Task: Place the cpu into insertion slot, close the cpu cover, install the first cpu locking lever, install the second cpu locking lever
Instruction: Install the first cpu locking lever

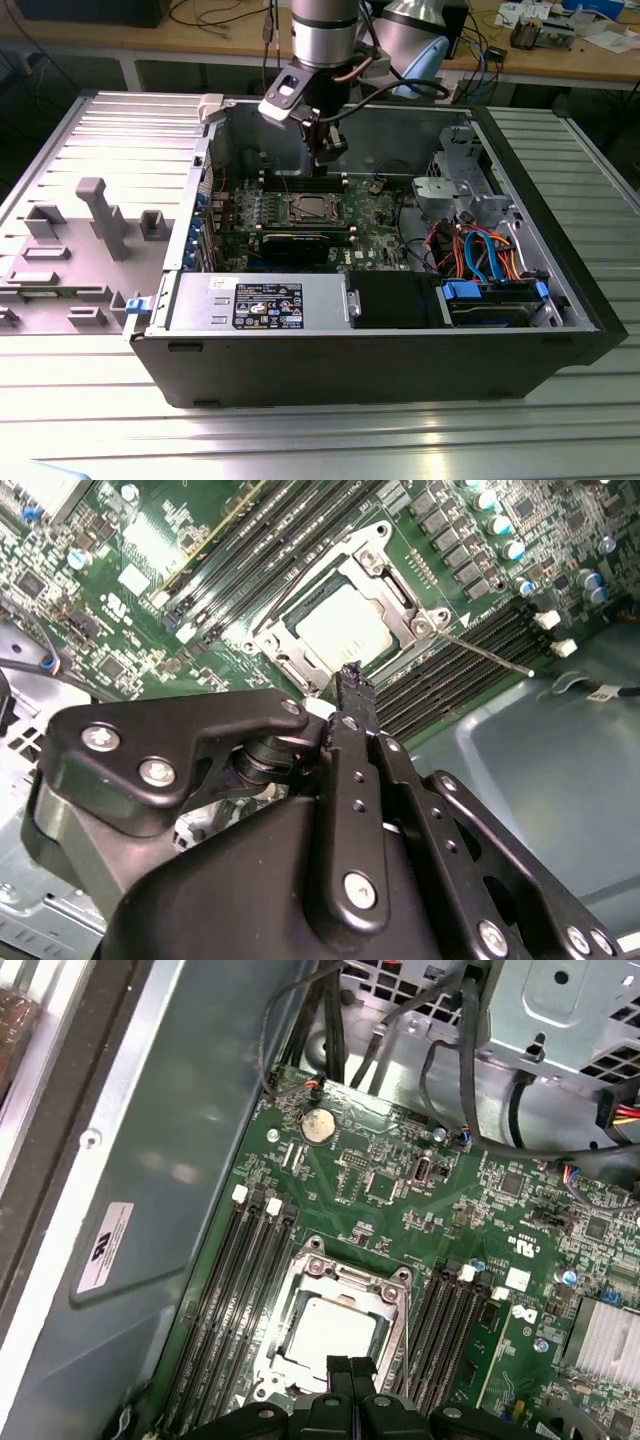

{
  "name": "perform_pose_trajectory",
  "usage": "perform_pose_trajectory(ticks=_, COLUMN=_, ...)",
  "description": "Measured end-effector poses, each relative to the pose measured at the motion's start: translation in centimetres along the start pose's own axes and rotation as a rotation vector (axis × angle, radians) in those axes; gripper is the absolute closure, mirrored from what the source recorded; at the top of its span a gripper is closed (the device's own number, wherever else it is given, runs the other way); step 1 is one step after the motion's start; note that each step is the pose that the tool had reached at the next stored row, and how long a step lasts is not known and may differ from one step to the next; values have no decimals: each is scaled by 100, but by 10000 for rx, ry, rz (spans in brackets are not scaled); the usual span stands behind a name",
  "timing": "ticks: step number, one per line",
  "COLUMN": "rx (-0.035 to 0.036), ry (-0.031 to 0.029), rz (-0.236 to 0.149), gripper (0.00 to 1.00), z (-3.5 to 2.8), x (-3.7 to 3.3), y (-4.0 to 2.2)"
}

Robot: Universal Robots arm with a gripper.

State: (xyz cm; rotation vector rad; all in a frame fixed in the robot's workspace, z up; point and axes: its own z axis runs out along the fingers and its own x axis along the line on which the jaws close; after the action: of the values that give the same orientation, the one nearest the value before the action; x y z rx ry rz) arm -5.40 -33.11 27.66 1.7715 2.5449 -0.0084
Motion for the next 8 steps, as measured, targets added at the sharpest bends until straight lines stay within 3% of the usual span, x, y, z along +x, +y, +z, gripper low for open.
perform_pose_trajectory(ticks=4, rx=-6, ry=4, rz=-89, gripper=89, z=-82, x=-3, y=3)
perform_pose_trajectory(ticks=8, rx=-28, ry=15, rz=-760, gripper=89, z=-83, x=-3, y=3)
